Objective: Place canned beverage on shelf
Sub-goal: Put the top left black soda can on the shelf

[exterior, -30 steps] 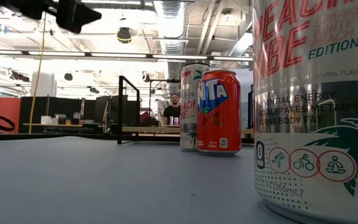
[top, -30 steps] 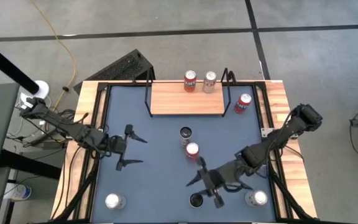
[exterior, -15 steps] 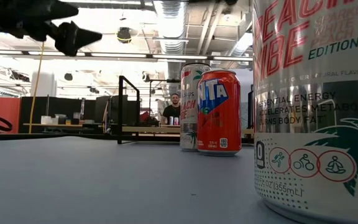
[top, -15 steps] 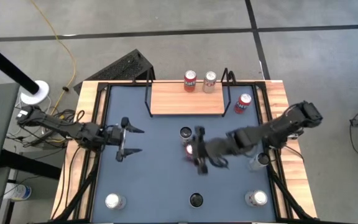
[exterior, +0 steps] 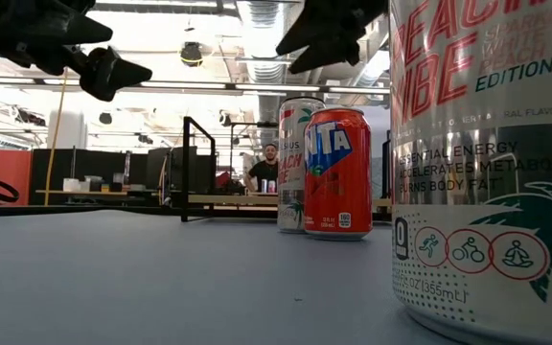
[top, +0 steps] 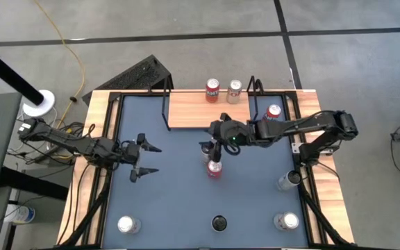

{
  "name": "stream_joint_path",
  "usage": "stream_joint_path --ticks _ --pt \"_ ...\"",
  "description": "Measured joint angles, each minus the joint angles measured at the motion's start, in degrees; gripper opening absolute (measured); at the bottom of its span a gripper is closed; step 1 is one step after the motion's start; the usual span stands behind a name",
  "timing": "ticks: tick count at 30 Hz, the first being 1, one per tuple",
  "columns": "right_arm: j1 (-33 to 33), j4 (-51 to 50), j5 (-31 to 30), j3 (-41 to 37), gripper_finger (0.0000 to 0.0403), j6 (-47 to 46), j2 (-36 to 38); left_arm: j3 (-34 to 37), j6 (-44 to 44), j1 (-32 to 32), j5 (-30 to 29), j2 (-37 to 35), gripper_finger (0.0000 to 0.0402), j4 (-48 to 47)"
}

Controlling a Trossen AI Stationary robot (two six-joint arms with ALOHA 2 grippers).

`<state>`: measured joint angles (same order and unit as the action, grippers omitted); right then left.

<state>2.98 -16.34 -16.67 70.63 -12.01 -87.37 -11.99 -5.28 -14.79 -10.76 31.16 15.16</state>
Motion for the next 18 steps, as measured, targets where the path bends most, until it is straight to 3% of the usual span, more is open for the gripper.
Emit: stream_joint_path --ticks 9,15,18 --pt "-0.93 -0.39 0.43 0.02 0.0250 3.17 -0.02 0.00 0.04 0.00 -0.02 0.00 0.0364 -0.90" --pt "-3.45 -0.98 8.50 0.76 0.0251 3.25 -0.02 0.00 0.00 0.00 -0.05 0.00 0.0364 -0.90" --pt "-4.05 -0.44 9.26 0.76 0.0251 4.06 -0.04 0.00 0.02 0.00 -0.09 0.00 0.0364 -0.90"
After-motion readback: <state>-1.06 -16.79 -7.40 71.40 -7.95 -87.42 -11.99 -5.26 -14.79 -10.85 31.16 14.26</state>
